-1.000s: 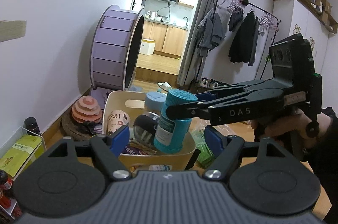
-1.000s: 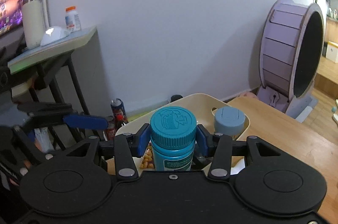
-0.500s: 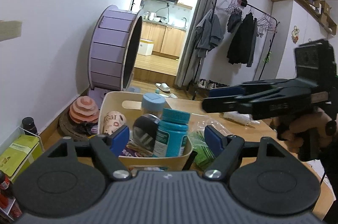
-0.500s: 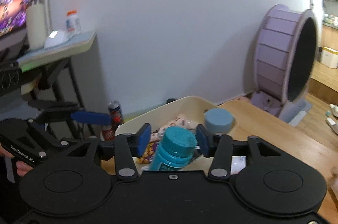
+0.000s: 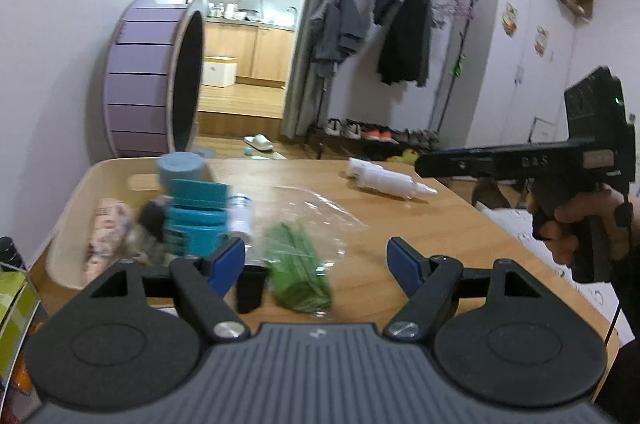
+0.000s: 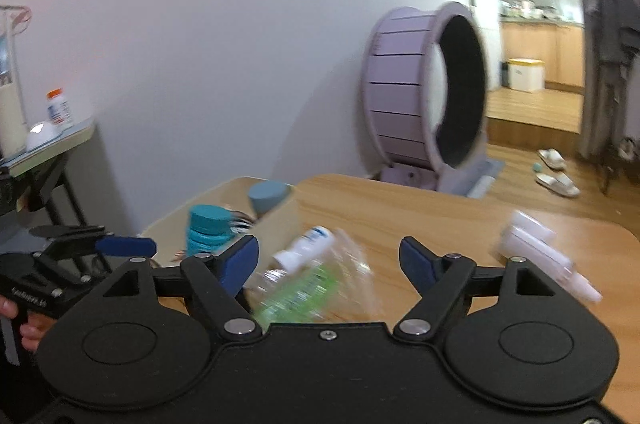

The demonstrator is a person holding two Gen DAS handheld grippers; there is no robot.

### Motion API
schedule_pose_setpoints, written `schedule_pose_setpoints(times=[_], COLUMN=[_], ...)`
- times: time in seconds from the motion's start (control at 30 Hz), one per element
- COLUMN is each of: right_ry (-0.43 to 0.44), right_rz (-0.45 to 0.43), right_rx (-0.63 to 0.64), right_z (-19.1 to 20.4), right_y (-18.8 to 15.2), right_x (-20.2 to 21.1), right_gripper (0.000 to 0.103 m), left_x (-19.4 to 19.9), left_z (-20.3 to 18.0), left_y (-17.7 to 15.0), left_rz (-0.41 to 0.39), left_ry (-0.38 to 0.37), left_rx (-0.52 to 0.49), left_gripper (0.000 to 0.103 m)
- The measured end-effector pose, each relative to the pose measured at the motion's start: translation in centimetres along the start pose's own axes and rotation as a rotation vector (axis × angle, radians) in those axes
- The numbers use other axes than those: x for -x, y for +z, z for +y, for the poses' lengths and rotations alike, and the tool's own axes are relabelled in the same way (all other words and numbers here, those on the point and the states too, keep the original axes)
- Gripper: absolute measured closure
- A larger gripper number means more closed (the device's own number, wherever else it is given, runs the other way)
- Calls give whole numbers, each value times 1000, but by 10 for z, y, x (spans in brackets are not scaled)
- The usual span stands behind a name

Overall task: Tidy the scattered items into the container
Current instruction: 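Move the right gripper to the white spray bottle and grasp it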

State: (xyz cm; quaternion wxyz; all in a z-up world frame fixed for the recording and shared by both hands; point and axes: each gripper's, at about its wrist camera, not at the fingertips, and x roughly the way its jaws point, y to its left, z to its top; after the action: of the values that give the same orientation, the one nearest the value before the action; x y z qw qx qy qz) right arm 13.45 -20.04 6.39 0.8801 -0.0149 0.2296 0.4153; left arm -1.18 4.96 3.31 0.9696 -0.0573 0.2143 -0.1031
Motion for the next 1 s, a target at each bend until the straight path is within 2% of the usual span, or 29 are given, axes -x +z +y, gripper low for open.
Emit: schedule_pose_setpoints(times=[0.23,0.53,0.7,0.8,0.93,1.0], right_ry=[-101,-245,-267,-244,-233,-233], right_rz=[3,78,137,159,215,216], right_rx=[-14,32,35,38,53,55], right_z=[-40,-100,-130,-141,-154,-161], right_y=[-6,-14,-23,-25,-29,-31], right_x=[5,-14,-39,-54,-67,-68], right_gripper=[23,23,23,25,37,40], left_x=[-21,-34,-40,-41,-41,-41], left_z=[-18,-28,-32,-30,-26,-26], left_y=[-3,0,-3,-2,0,0], left_rz=[30,44,62,67,65,66], left_ry=[-30,-61,-67,-63,-64,-65], left_rx=[-22,-21,-39,-33,-19,-17], left_gripper=[26,26,26,26,26,26])
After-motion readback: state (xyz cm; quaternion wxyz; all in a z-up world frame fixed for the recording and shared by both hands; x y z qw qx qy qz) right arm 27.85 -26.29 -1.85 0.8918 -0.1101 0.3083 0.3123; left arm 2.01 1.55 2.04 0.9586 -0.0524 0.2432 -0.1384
